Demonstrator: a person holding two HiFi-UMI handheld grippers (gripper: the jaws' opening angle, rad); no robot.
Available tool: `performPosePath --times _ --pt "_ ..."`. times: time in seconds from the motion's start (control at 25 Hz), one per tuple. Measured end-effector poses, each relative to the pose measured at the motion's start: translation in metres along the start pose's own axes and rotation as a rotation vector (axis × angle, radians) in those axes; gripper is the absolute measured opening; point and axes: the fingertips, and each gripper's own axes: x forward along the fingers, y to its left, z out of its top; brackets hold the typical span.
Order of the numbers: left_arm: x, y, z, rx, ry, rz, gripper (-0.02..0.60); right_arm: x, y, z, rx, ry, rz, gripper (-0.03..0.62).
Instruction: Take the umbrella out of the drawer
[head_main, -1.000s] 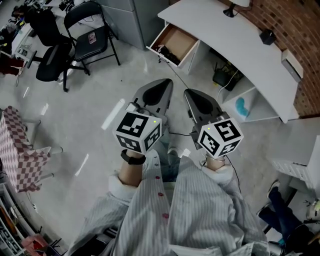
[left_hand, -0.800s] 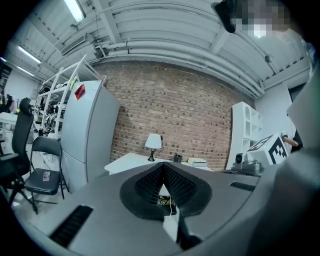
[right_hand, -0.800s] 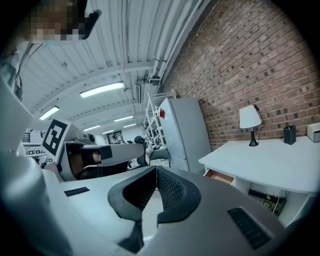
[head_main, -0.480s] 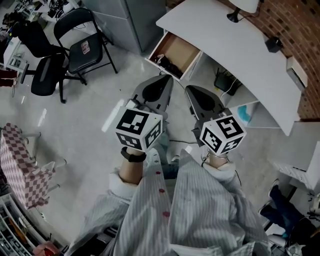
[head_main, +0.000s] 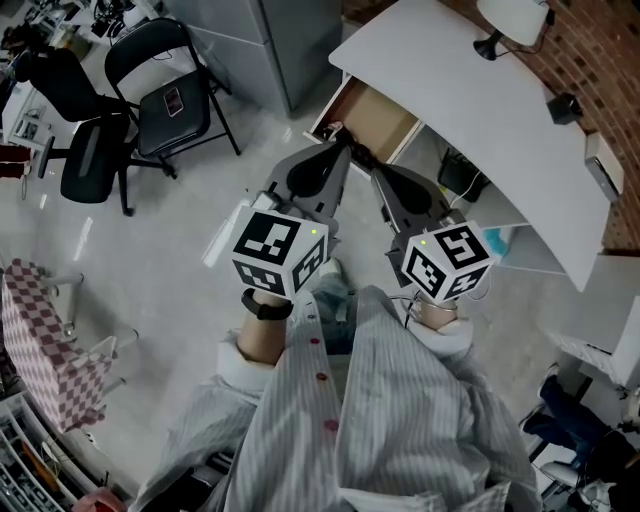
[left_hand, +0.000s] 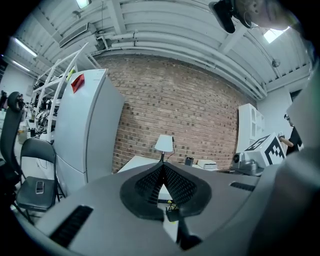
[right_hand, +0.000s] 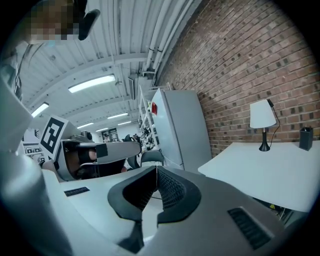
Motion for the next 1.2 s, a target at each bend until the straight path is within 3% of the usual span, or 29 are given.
performPosePath --times 0.28,0.72,1.2 --pt "0.008 0.019 0.001 -0.008 -0.004 -0.002 0.009 0.019 -0.010 0.000 0.004 0.012 -0.030 0.035" --pt "0.056 0.051 -0.005 -0.021 0.013 0.035 0.009 0.062 -0.061 0.003 0.023 0.037 -0.011 0.035" --pt "0.150 0.110 0.019 -0.015 0.033 0.057 0.009 0.149 -0.130 0.043 0.013 0.069 0.034 0.035"
